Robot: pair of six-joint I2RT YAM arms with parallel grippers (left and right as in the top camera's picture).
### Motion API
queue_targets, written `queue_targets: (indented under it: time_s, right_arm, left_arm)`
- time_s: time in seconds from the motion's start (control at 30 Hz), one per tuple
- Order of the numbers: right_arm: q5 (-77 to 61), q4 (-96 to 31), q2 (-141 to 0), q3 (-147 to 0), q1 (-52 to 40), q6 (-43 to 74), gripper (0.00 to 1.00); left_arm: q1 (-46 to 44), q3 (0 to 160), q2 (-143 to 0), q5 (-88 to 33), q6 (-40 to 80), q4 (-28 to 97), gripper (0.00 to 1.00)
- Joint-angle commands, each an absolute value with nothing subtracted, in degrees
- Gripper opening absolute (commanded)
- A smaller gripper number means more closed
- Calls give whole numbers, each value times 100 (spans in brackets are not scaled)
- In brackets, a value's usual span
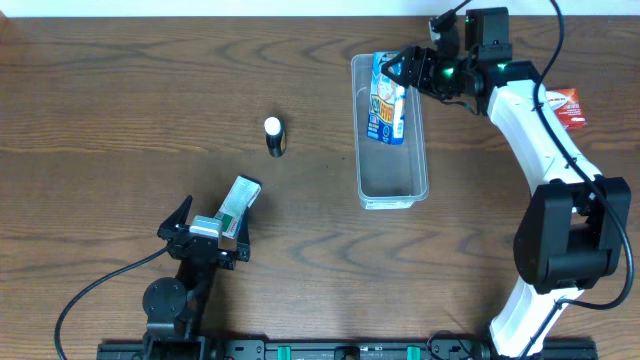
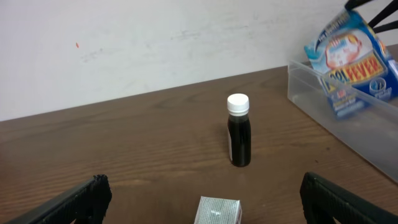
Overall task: Pack container
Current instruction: 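Lower the blue box into the container and open right gripper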
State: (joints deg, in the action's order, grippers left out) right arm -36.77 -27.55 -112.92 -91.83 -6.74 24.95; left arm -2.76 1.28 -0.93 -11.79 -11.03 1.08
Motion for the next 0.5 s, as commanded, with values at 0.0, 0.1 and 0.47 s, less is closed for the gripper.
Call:
queue_targets:
  time_s: [0.0, 0.1, 0.47]
  right_arm:
    - [-3789, -2665, -11360, -9255, -749, 2484, 83]
    - [-3791, -2630, -11358, -9258, -714, 2484, 84]
    - [-3763, -2659, -11273, -9426, -574, 2480, 84]
  left_arm:
    - [-252, 23, -99, -1245, -1197, 294, 98]
    - [-252, 23, -99, -1245, -1197, 294, 98]
    - [-252, 23, -99, -1245, -1197, 294, 98]
